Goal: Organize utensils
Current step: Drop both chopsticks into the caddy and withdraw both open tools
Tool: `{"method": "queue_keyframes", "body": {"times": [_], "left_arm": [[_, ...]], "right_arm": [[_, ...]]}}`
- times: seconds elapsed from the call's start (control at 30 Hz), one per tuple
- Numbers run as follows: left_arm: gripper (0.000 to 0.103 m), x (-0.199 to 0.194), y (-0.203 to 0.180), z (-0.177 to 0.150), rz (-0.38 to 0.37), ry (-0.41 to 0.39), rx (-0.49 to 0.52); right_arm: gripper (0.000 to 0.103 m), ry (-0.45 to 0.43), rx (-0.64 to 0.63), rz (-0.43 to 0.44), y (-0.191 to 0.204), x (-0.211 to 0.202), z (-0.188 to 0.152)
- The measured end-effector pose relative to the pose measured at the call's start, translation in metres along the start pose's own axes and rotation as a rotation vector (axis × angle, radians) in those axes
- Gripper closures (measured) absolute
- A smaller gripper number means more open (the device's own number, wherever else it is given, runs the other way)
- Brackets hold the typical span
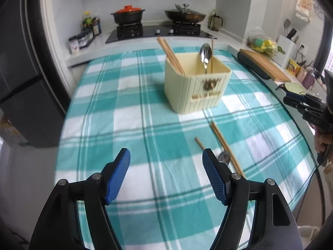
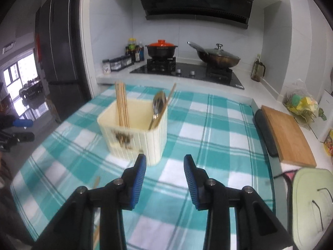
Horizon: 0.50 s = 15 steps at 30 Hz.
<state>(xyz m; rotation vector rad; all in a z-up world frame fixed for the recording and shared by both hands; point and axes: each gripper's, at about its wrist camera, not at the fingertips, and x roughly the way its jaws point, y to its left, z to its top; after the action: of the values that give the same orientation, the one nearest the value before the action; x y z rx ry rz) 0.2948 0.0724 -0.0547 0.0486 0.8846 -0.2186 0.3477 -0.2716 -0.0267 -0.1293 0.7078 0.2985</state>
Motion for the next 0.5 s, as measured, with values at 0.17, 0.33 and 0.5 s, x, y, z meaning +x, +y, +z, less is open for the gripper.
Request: {"method": "queue_keyframes", "body": {"times": [0.17, 0.33, 0.5], "left_arm": [[0.029, 0.019, -0.004, -0.088, 0.027, 0.0, -0.087], [0.029, 0.039, -0.012, -0.134, 0.033, 0.032, -0.17], [0.029, 0.041, -0.038, -0.129, -0.004, 0.026, -0.113]], "right_arm": [[0.065, 0.057, 0.047, -0.009, 0.011, -0.013, -0.103], [0.065, 0.081, 0.17, -0.015, 0.029, -0.027, -0.175], [0.065, 0.095, 0.179, -0.027, 0.053, -0.033, -0.209]]}}
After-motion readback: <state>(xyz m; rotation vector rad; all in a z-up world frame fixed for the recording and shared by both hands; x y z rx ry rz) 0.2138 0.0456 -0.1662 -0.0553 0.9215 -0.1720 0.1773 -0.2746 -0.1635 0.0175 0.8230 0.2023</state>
